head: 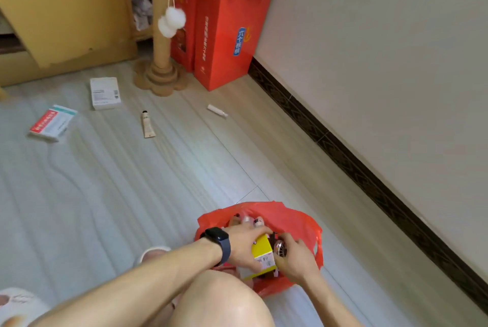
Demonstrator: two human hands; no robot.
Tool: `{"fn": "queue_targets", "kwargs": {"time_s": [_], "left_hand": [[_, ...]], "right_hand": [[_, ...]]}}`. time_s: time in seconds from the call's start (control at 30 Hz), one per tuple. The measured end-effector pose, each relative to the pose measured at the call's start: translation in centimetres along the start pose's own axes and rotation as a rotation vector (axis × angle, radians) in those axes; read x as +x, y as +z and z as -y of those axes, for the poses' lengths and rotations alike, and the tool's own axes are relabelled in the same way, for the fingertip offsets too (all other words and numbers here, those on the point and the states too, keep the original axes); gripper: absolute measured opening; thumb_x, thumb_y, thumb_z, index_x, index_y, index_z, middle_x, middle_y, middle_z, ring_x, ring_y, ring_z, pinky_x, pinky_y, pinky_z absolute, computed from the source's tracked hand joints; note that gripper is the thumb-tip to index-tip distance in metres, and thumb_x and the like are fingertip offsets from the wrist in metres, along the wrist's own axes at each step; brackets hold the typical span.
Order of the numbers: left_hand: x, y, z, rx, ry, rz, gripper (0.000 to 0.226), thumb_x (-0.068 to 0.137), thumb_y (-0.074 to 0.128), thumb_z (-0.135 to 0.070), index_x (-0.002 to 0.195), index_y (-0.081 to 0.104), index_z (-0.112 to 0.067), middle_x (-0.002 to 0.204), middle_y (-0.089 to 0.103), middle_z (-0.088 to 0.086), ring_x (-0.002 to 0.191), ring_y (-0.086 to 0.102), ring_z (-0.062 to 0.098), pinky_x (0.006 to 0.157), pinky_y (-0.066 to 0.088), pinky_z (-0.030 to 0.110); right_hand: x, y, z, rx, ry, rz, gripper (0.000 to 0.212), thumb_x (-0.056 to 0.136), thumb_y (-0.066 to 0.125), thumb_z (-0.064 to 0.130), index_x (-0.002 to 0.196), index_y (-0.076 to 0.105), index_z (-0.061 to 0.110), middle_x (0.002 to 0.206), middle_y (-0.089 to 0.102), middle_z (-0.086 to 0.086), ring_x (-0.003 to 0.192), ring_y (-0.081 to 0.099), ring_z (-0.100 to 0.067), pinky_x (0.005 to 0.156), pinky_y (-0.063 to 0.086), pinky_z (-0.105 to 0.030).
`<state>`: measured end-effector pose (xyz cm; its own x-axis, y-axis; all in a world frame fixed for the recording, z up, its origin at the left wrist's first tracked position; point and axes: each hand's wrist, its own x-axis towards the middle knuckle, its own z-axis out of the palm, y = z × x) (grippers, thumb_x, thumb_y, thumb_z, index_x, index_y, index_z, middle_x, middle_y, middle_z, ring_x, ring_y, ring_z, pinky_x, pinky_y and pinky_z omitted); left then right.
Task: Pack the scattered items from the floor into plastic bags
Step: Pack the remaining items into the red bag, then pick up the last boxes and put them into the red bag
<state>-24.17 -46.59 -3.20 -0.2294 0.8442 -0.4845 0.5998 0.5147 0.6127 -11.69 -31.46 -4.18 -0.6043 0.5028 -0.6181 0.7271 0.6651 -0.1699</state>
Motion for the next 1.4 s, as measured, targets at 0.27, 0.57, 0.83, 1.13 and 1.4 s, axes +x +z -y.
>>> {"fn": "queue_targets", "kwargs": {"time_s": [0.27, 0.57, 0.83, 1.13, 1.4], "left_hand": [[-1.8, 0.8, 6.4, 0.706, 0.03, 0.0, 0.104, 0.074, 0.038, -0.077, 0.155, -0.01, -0.031, 0.16, -0.018, 0.003, 0.148, -0.018, 0.023, 0.114, -0.018, 0.057], [-4.2, -3.4, 7.0, 1.059, -0.212, 0.06, 0.065, 0.102, 0.029, -0.034, 0.155, -0.01, -0.031, 0.162, -0.017, -0.005, 0.146, -0.025, 0.027, 0.109, -0.02, 0.066], [-9.2, -9.3, 4.5, 0.532, -0.241, -0.235, 0.081, 0.085, 0.056, -0.051, 0.153, 0.011, -0.044, 0.164, 0.007, 0.004, 0.15, -0.001, 0.023, 0.117, 0.001, 0.057], [-26.2, -21.5, 10.3, 0.635, -0.684, -0.508, 0.083, 0.09, 0.051, -0.054, 0.153, -0.002, -0.044, 0.163, -0.012, 0.001, 0.15, -0.008, 0.025, 0.116, -0.001, 0.06], [-36.6, -21.0, 20.6, 0.394, -1.001, -0.598, 0.089, 0.086, 0.048, -0.064, 0.151, -0.01, -0.046, 0.162, -0.02, 0.002, 0.15, -0.011, 0.026, 0.116, -0.002, 0.06]], "right_hand": [[0.8, -0.9, -4.0, -0.556, -0.05, 0.01, 0.099, 0.075, 0.066, 0.057, 0.153, 0.006, 0.047, 0.164, 0.008, -0.004, 0.15, 0.004, -0.034, 0.119, 0.007, -0.054], [-1.4, -3.9, -0.5, -0.567, -0.012, 0.044, 0.079, 0.083, 0.043, 0.071, 0.152, 0.024, 0.04, 0.163, 0.018, -0.004, 0.149, 0.011, -0.032, 0.119, 0.008, -0.052], [-4.9, -9.0, 8.1, -0.337, -0.248, -0.236, 0.047, 0.097, 0.033, 0.058, 0.137, 0.049, 0.038, 0.139, 0.057, 0.007, 0.128, 0.052, -0.021, 0.095, 0.05, -0.037], [-8.3, -13.0, 24.7, -0.297, -0.73, -0.533, 0.054, 0.096, 0.036, 0.062, 0.147, 0.036, 0.042, 0.162, 0.023, 0.006, 0.148, 0.022, -0.018, 0.111, 0.038, -0.036], [-6.7, -13.5, 37.2, -0.33, -0.954, -0.58, 0.062, 0.096, 0.034, 0.061, 0.153, 0.017, 0.044, 0.166, 0.004, 0.004, 0.152, 0.009, -0.017, 0.12, 0.024, -0.035]]}}
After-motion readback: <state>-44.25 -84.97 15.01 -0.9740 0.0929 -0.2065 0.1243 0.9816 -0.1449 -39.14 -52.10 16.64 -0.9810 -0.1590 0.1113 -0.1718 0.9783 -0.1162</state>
